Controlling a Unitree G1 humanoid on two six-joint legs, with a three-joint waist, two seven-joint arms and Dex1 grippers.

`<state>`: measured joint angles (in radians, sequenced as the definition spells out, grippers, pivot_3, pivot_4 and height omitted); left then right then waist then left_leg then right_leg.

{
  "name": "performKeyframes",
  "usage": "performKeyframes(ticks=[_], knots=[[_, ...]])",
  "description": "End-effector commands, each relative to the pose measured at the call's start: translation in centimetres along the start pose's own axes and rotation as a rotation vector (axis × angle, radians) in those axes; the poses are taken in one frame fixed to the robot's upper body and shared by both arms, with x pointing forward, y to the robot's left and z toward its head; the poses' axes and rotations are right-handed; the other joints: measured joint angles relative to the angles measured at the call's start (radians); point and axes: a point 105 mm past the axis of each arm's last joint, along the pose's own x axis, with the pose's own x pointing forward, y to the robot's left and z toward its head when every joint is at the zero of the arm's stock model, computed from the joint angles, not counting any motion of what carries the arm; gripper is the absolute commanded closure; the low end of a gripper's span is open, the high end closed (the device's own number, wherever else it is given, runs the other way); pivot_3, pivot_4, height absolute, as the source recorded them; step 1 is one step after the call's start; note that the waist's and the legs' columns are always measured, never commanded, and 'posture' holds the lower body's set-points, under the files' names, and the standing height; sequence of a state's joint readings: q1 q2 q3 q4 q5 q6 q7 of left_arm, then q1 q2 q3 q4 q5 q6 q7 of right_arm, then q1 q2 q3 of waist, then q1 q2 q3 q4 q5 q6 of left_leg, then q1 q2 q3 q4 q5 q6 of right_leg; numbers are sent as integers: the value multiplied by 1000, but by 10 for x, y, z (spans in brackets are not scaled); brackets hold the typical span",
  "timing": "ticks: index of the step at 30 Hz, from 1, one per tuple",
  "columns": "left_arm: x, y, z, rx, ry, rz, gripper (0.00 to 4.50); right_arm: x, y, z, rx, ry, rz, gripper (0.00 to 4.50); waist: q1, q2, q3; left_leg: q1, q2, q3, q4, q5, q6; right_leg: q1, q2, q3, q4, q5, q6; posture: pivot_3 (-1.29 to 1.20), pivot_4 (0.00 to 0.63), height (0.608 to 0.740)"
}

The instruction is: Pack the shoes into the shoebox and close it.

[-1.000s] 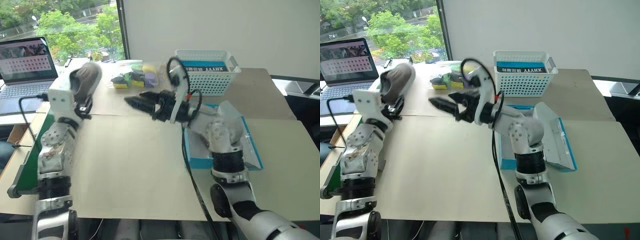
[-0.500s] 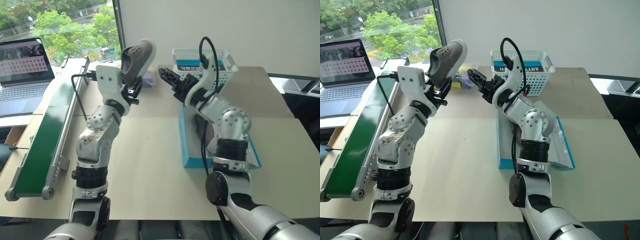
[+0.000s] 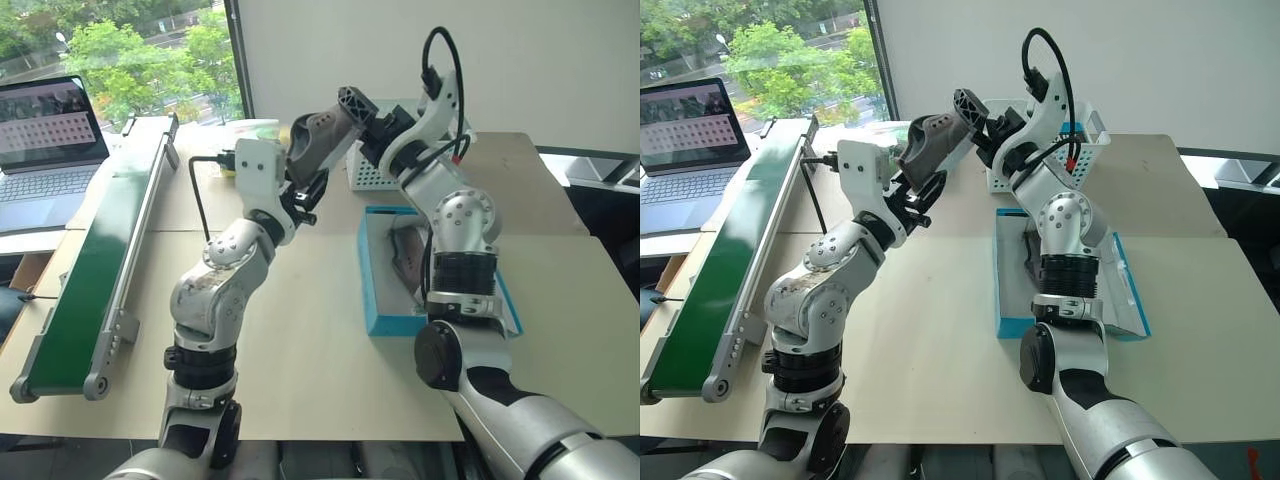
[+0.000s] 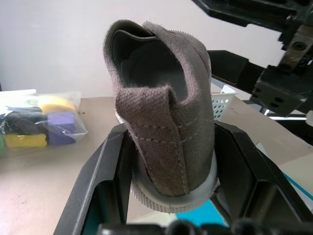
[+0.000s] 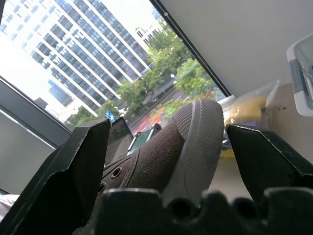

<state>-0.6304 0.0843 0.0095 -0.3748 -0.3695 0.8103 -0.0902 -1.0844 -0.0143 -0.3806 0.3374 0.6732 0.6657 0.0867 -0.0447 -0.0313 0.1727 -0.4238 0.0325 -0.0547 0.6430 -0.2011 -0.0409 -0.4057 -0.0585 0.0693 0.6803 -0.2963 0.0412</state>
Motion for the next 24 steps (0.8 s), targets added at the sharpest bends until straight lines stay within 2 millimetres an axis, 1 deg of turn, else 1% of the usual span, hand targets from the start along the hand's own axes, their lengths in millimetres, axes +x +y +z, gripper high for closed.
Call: performKeyframes(ticks=[1, 2, 5, 8, 10, 13, 14, 15, 16, 17, 19, 20, 21, 24], knots=[[3, -17, 22, 15, -75, -75, 2351, 1, 14, 20, -26, -68, 50, 0, 0, 0, 0, 0, 0, 0, 0, 0, 0, 0, 0, 0, 0, 0, 0, 0, 150, 740], [4, -19, 22, 14, -77, -83, 2351, 1, 14, 20, -28, -67, 51, 0, 0, 0, 0, 0, 0, 0, 0, 0, 0, 0, 0, 0, 0, 0, 0, 0, 150, 740], [4, -25, 23, 27, -77, -114, 2354, -1, 14, 19, -34, -66, 61, 751, -1, 0, 0, 0, 0, 0, 0, 0, 0, 0, 0, 0, 0, 0, 0, 0, 150, 740], [4, -23, 18, 29, -57, -119, 2354, -3, 14, 20, -36, -69, 67, 1779, -1, 0, 0, 0, 0, 0, 0, 0, 0, 0, 0, 0, 0, 0, 0, 0, 150, 740], [3, -19, 15, 33, -44, -111, 2354, -3, 14, 20, -36, -71, 69, 2502, -1, 0, 0, 0, 0, 0, 0, 0, 0, 0, 0, 0, 0, 0, 0, 0, 150, 740], [1, -11, 8, 24, -10, -98, 2354, -4, 15, 22, -46, -76, 73, 3439, -1, 0, 0, 0, 0, 0, 0, 0, 0, 0, 0, 0, 0, 0, 0, 0, 150, 740], [-1, -8, 3, 12, 13, -100, 1954, -4, 15, 23, -53, -79, 72, 3835, -1, 0, 0, 0, 0, 0, 0, 0, 0, 0, 0, 0, 0, 0, 0, 0, 150, 740], [-5, -1, -4, -11, 43, -97, 1538, -4, 15, 24, -64, -82, 71, 3992, -2, 0, 0, 0, 0, 0, 0, 0, 0, 0, 0, 0, 0, 0, 0, 0, 150, 740], [-10, 3, -10, -25, 69, -99, 1332, -4, 15, 25, -76, -83, 71, 4079, -3, 0, 0, 0, 0, 0, 0, 0, 0, 0, 0, 0, 0, 0, 0, 0, 150, 740], [-13, 8, -14, -19, 86, -92, 874, -4, 16, 26, -85, -83, 71, 4097, -3, 0, 0, 0, 0, 0, -1, 0, 0, 0, 0, 0, 0, 0, 0, 0, 150, 740], [-19, 17, -18, -26, 109, -71, 140, -4, 15, 28, -96, -85, 68, 4140, -2, 1, 0, 0, 0, 0, -1, 0, 0, 0, 0, 0, 0, 0, 0, 0, 150, 740], [-22, 22, -19, -50, 119, -64, 0, -5, 15, 29, -109, -85, 65, 4146, -1, 1, 0, 0, 0, 0, -1, 0, 0, 0, 0, 0, 0, 0, 0, 0, 150, 740], [-24, 27, -19, -59, 124, -56, 0, -5, 15, 30, -128, -83, 64, 4150, -1, 1, 0, 0, 0, 0, -1, 0, 0, 0, 0, 0, 0, 0, 0, 0, 150, 740], [-32, 52, -17, -42, 147, -4, 0, -8, 29, 33, -340, -20, 141, 4161, 0, 1, 1, 0, 0, 0, 0, 0, 0, 0, 0, 0, -1, 0, 0, 0, 150, 740]])
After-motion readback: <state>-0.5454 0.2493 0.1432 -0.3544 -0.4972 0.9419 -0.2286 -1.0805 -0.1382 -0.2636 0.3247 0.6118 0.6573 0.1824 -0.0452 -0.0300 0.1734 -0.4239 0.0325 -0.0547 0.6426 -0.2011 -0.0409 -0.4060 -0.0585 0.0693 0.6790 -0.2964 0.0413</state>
